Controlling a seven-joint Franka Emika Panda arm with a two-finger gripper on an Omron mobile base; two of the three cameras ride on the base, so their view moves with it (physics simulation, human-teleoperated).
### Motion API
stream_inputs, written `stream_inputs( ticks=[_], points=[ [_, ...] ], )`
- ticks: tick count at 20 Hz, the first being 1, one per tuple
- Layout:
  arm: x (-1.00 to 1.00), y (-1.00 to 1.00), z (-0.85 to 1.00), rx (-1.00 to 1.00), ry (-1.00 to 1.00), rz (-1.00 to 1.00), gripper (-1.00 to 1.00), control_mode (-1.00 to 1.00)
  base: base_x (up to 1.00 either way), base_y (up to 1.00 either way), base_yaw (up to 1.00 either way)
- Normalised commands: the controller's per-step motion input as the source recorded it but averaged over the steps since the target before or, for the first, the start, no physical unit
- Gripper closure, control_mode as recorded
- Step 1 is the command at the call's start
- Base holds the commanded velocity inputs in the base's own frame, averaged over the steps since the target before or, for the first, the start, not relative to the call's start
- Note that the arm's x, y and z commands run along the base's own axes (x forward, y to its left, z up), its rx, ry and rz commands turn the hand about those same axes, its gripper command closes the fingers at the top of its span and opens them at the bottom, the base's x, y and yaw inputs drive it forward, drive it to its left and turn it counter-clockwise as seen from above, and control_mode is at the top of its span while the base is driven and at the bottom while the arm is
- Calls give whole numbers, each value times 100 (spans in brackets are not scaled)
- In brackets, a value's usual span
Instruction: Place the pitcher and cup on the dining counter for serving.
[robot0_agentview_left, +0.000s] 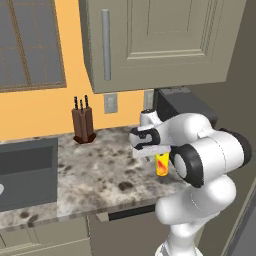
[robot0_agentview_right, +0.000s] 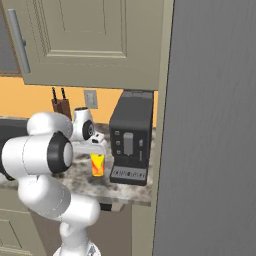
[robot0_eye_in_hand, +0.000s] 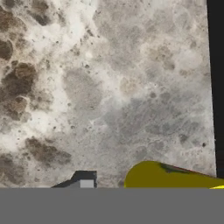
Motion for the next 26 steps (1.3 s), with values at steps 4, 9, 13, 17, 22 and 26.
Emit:
stream_inputs(
  ticks=[4, 9, 13, 17, 22, 26],
  points=[
    [-14, 0, 0, 0, -4, 0, 100, -100, 0, 0, 0],
    [-65, 0, 33, -7, -26, 0, 100, -100, 0, 0, 0],
    [-78, 0, 66, -11, -40, 0, 100, -100, 0, 0, 0],
    [-81, 0, 93, -9, -42, 0, 100, -100, 0, 0, 0],
    [-88, -9, 100, -7, -44, 2, 100, -100, 0, 0, 0],
    [-61, -26, 97, 2, -23, 16, 100, -100, 0, 0, 0]
  ],
)
